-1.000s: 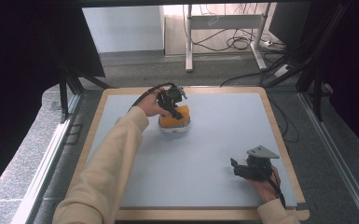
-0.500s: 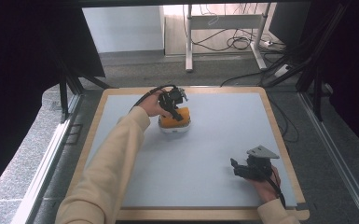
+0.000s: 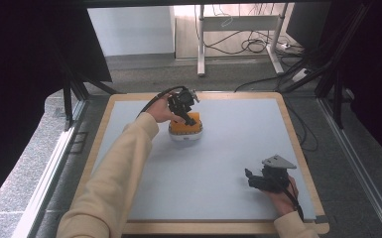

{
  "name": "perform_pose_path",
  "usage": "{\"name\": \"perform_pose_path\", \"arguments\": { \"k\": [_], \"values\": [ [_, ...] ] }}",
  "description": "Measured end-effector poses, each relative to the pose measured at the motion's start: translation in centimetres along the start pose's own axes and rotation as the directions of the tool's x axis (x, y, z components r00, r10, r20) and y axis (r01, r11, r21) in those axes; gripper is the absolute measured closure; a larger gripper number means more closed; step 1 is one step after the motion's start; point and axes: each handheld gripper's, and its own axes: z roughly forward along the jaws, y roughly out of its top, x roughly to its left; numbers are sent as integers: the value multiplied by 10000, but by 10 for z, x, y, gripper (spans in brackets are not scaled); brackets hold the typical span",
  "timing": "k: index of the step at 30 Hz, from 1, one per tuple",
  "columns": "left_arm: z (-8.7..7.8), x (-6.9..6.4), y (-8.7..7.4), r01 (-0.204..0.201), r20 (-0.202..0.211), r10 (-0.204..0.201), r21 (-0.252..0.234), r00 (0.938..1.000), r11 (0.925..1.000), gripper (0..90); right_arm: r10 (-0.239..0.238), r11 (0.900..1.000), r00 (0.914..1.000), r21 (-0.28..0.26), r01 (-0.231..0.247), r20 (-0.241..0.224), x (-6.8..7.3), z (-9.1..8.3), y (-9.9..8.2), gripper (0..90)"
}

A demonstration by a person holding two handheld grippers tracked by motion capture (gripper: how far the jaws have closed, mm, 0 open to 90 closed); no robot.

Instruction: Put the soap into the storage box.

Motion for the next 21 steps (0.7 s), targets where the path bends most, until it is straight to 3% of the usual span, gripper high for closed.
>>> {"name": "perform_pose_path", "arguments": {
  "k": [4, 12, 21],
  "values": [
    [-8, -1, 1, 156, -365, -164, -207, 9992, 9997, 271, 4, 10000, 10000, 12, -4, -5, 0, 0, 0, 161],
    [-28, -6, -10, 844, -420, -885, -914, 9952, 9922, 204, 5, 10000, 10000, -12, -5, 14, 0, -1, 0, 161],
    [-56, -33, -35, 1280, -506, -1382, -1677, 9891, 9775, 191, -36, 10000, 10000, -63, 36, 49, 1, -1, 1, 161]
  ]
}}
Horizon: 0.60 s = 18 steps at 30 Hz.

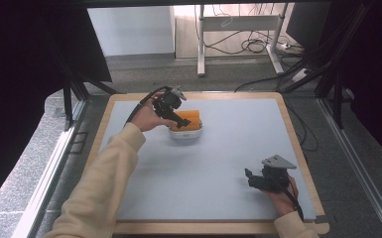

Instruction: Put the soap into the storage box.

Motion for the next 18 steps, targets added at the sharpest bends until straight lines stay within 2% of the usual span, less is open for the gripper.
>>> {"name": "perform_pose_path", "arguments": {
  "k": [6, 11, 13, 16, 18],
  "values": [
    [-20, -23, -21, 154, -156, -161, -424, 9997, 9990, 191, 4, 10000, 10000, 45, -4, 28, 0, 0, 0, 161],
    [-40, -45, -51, 389, -68, -398, -948, 9992, 9947, 194, 10, 10000, 10000, 19, -10, 77, 2, -1, 0, 161],
    [-46, -52, -65, 543, -122, -558, -1010, 9984, 9934, 196, 6, 10000, 9999, 41, -6, 105, 1, -1, 1, 160],
    [-52, -63, -83, 842, -545, -898, -987, 9945, 9915, 197, 51, 10000, 9999, -27, -50, 149, -1, -1, 1, 160],
    [-56, -69, -95, 1217, -449, -1284, -1287, 9907, 9842, 198, 67, 10000, 9998, 31, -67, 184, -2, -1, 0, 160]
  ]
}}
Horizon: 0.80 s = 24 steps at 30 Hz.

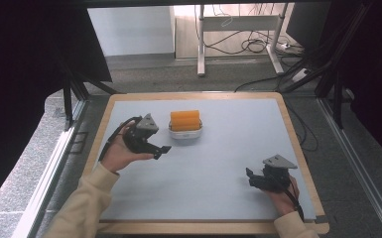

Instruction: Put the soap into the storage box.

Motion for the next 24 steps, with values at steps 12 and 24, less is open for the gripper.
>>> {"name": "perform_pose_path", "arguments": {
  "k": [12, 24],
  "values": [
    [-4, -9, -48, 758, -36, -757, 120, 9971, 9971, 199, -3, 10000, 10000, 66, 3, 33, 1, 1, 0, 160],
    [-8, -5, -52, 1014, 199, -1016, 68, 9946, 9948, 200, -142, 9999, 9999, -39, 142, -34, -1, 0, 1, 160]
  ]
}}
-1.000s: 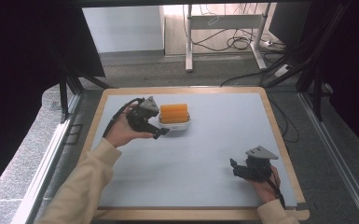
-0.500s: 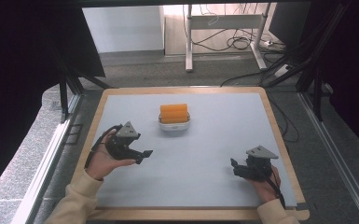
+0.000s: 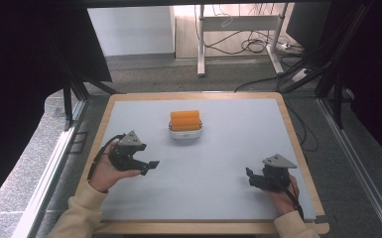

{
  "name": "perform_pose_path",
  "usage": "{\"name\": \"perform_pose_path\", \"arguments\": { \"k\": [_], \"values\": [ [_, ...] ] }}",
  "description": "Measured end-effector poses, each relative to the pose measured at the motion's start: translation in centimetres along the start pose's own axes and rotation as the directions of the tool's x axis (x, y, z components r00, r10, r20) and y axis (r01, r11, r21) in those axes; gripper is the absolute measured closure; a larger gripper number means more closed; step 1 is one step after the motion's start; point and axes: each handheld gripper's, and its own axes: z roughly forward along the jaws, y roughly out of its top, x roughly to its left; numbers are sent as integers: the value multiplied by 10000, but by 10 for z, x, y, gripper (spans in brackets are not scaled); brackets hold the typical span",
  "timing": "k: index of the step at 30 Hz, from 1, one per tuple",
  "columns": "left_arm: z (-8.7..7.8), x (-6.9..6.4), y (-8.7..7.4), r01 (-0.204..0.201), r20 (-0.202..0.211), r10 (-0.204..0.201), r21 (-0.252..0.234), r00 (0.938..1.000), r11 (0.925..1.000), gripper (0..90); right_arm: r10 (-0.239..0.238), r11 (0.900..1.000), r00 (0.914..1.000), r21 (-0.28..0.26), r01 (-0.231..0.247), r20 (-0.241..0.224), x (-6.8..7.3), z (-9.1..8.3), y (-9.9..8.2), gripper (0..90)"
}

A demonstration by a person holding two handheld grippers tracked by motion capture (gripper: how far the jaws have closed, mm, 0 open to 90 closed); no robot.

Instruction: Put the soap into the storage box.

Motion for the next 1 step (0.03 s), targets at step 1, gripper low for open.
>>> {"name": "perform_pose_path", "arguments": {
  "k": [1],
  "values": [
    [1, 1, 0, 36, 0, -36, -3, 10000, 10000, 200, 17, 10000, 10000, -51, -17, -41, 0, 0, 0, 160]
  ]
}}
